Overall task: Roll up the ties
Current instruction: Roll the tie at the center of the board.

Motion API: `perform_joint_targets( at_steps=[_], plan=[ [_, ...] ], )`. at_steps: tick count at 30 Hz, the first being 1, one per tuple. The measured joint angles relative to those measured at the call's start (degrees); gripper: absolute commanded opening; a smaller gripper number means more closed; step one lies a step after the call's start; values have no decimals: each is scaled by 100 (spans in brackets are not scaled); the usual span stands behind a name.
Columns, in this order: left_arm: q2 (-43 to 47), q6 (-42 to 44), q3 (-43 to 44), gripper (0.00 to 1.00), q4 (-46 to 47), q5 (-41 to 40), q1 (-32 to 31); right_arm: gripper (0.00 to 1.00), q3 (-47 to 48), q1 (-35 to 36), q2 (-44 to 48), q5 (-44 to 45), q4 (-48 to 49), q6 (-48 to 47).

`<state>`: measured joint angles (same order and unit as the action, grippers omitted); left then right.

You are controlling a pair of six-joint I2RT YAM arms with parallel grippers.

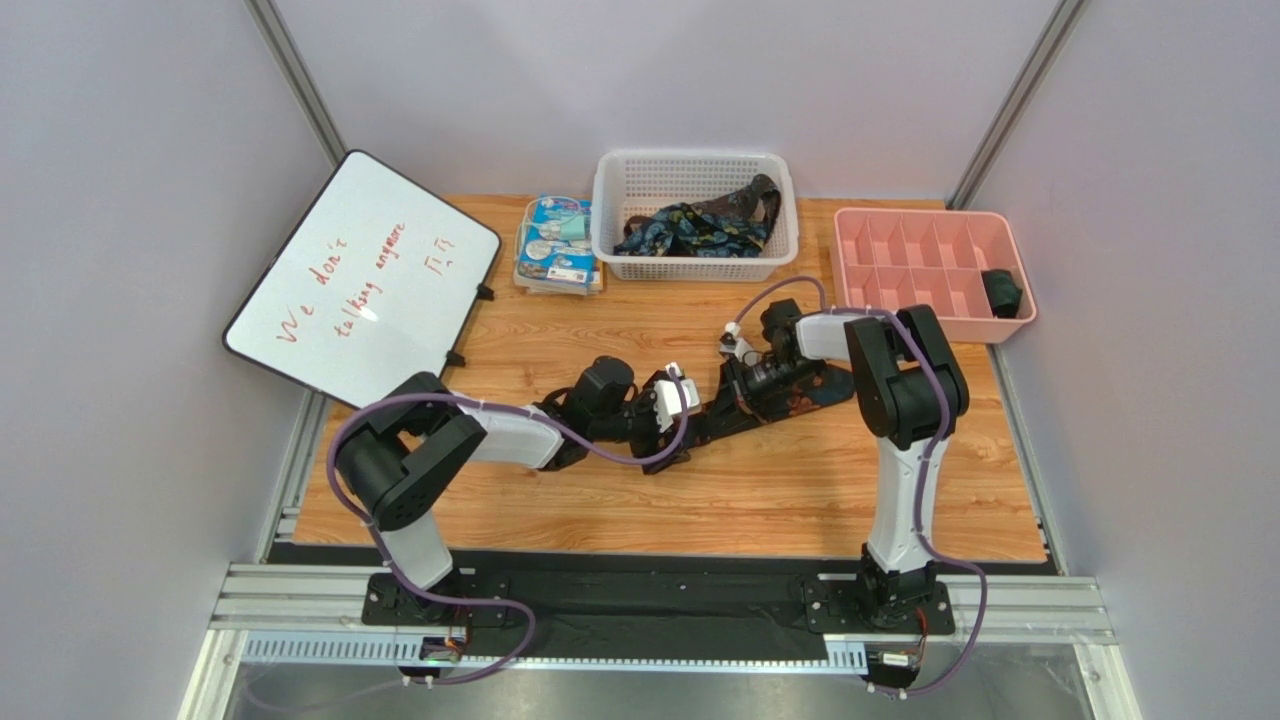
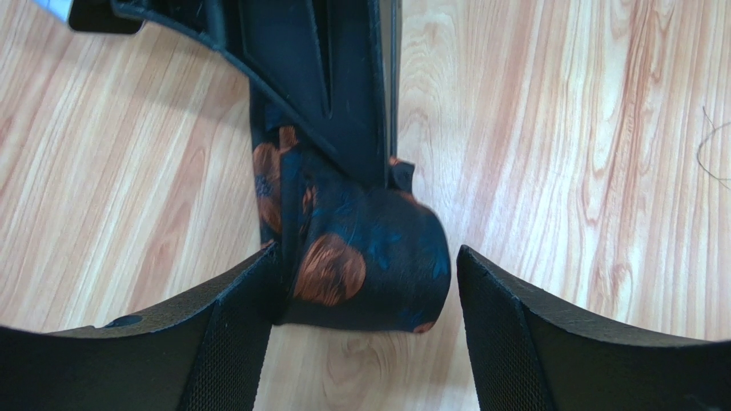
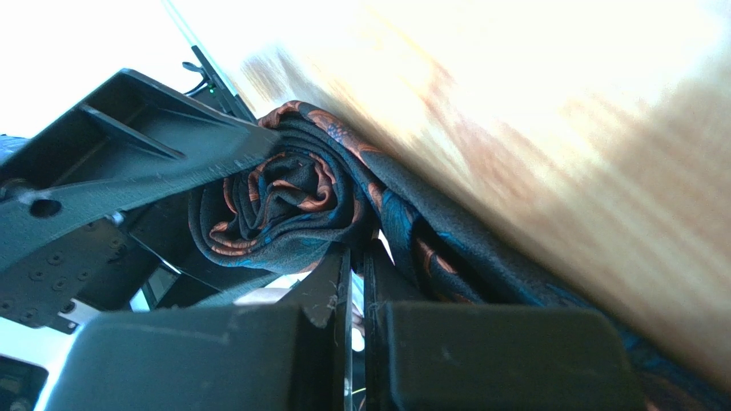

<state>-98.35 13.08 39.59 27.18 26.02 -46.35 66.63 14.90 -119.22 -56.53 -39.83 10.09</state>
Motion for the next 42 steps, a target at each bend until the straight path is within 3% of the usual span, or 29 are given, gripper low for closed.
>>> perform_joint_targets(
  at_steps=[3, 5, 9, 10, 13, 15, 18, 25, 30, 37, 42],
  plan=[
    [-210, 44, 94, 80, 195, 59, 0, 0, 94, 0, -72, -46, -13, -31],
    [-398, 131, 227, 73, 254, 85, -7, 0, 133, -4, -109, -79, -22, -55],
    [-726, 420, 540, 40, 83, 83, -17, 0, 142, -11, -118, -118, -28, -94],
    [-756, 496, 588, 35, 26, 70, -17, 0, 142, -11, -118, -125, -35, -105],
    [-765, 686, 686, 22, -166, 90, -15, 15, 142, -26, -70, -111, -138, -144],
    [-743, 730, 686, 16, -203, 131, -31, 32, 142, -55, -9, -81, -264, -208],
    [-662, 734, 654, 14, -284, 205, -44, 40, 146, -181, 234, 55, -476, -326],
    [-601, 675, 551, 13, -291, 387, -33, 33, 769, -651, 376, 551, -522, -435],
    [-527, 490, 531, 14, -387, 382, 0, 30, 730, -551, 61, 1049, -640, -549],
    [31, -114, 415, 16, -918, 188, 42, 30, 636, -413, 37, 1204, -1102, -564],
    [210, -68, 420, 16, -1228, 61, 22, 29, 634, -374, 37, 1274, -1228, -560]
  ],
)
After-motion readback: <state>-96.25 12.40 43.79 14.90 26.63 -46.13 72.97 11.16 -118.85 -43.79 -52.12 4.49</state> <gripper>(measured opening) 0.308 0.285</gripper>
